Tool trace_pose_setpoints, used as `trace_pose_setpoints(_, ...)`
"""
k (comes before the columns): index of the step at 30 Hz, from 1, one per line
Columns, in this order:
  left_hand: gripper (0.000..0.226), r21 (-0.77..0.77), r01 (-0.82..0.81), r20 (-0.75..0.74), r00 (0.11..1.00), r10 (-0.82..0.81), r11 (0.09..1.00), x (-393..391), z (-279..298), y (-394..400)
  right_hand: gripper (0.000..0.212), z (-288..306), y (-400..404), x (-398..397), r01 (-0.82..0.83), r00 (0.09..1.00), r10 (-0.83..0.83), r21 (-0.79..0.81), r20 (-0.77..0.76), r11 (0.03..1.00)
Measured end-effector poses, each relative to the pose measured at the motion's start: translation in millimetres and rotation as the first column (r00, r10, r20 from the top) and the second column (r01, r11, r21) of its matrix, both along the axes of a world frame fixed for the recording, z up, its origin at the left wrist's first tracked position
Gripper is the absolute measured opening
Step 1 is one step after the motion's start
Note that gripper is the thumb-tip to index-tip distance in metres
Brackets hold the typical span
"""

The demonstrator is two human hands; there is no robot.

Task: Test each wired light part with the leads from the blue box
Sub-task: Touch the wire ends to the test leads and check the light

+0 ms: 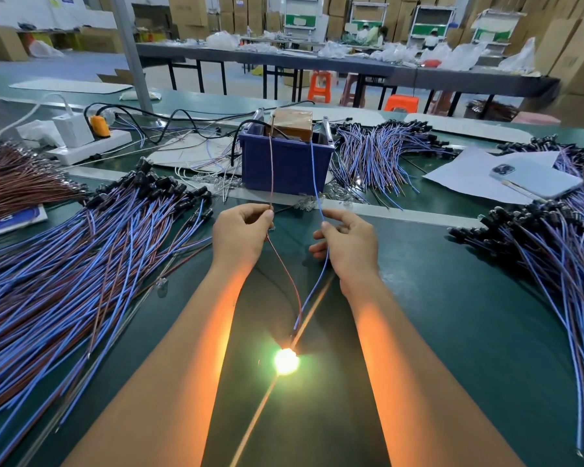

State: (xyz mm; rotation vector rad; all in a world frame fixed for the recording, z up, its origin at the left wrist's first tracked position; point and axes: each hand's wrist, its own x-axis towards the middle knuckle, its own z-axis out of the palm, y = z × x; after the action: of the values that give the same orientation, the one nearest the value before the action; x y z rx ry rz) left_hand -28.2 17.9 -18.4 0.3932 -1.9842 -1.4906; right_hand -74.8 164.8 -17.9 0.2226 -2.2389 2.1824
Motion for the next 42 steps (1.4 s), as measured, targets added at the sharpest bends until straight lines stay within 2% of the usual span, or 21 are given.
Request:
trace_pose_setpoints(7,0.018,0.001,-0.006,0.000,1.000,0.006,1.000,-1,0,1,0.026,1,0,0,0.008,1.000,-0.008,0.011,0.000,1.000)
trace_pose_setpoints(16,0.011,-0.005,-0.005,0.011,1.000,0.005,1.000,1,1,2,0.024,2,0,2,-0.003,1.000,0.003,-0.007,-0.004,1.000)
trace_pose_setpoints(21,0.008,0.113,0.095,-0.008,0.995,-0.095,0.989,3,6,12,0.008,4,-1,8,-0.051,0.996,0.048,-0.038,-0.082,0.998)
trace_pose_setpoints(25,0.009,0.249,0.263,-0.040,0.964,-0.262,0.932,5,10,24,0.018,6,-7,15,-0.141,0.977,0.133,-0.039,-0.168,0.989)
trace_pose_setpoints(30,0.011,0.355,0.309,-0.028,0.947,-0.320,0.882,7,11,21,0.019,7,-7,19,-0.230,0.946,0.220,-0.014,-0.238,0.973)
trace_pose_setpoints(33,0.010,0.433,0.267,-0.035,0.959,-0.280,0.861,7,14,17,0.023,7,-7,18,-0.280,0.936,0.275,0.009,-0.219,0.960)
trace_pose_setpoints(36,0.014,0.575,0.203,-0.111,0.979,-0.171,0.793,7,16,12,0.039,2,-8,17,-0.275,0.906,0.342,0.270,-0.248,0.923)
trace_pose_setpoints(38,0.016,0.624,0.160,-0.149,0.985,-0.084,0.765,8,16,6,0.057,1,-9,18,-0.308,0.884,0.402,0.350,-0.238,0.885)
trace_pose_setpoints(40,0.017,0.668,0.143,-0.190,0.982,-0.019,0.731,9,16,3,0.062,2,-9,21,-0.406,0.854,0.471,0.283,-0.221,0.869)
trace_pose_setpoints(42,0.018,0.711,0.152,-0.230,0.973,0.023,0.687,8,15,1,0.048,6,-9,23,-0.481,0.849,0.492,0.105,-0.194,0.870)
